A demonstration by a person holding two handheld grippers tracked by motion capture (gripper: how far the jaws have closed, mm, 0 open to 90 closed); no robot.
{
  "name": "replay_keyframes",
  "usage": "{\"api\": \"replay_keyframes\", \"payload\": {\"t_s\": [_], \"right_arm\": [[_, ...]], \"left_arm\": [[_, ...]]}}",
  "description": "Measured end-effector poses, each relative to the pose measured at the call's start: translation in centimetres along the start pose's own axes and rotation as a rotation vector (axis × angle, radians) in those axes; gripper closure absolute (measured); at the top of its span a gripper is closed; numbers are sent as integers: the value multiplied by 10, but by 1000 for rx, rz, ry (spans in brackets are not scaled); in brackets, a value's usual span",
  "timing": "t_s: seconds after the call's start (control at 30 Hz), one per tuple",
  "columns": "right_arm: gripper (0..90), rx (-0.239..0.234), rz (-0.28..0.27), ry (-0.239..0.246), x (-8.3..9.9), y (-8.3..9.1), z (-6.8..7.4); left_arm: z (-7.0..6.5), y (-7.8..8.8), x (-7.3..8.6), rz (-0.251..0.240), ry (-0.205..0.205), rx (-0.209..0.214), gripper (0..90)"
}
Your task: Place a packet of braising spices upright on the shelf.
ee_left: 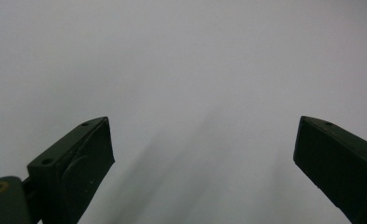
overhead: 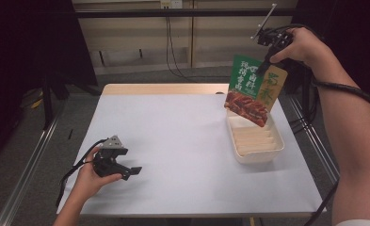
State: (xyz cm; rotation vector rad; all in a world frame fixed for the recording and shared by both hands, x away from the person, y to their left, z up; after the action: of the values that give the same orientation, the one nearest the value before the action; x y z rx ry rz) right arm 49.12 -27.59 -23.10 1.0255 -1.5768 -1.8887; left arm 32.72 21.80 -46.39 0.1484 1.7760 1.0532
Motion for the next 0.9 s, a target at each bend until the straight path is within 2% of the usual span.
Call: {"api": "replay_keyframes", "payload": {"t_s": [0.2,0.43,0.57,0.9], "right_arm": [[900,16,30,4,4,-3,-5],[900,12,23,11,4,-13,-7],[900,12,38,22,1,-18,-7],[900,11,39,41,-5,-23,-8]], "left_arm": [[0,0,0,2,1,-1,46],[0,-1,0,7,-1,0,46],[0,-1,0,6,-1,0,46],[0,0,0,5,-2,-2,46]]}}
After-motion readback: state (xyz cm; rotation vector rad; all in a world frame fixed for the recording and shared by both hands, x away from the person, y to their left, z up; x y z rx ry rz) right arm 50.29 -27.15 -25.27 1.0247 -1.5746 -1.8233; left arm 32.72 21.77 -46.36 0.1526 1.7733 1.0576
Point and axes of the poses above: each handheld gripper's, and its own axes: y roughly backward along the jaws, x roughly out of its underside, z roughly to its left, the point moved 2 cm from there along -y, roughly forward along the jaws, and after that the axes turned 3 degrees about -x, right-handed, at the moved point
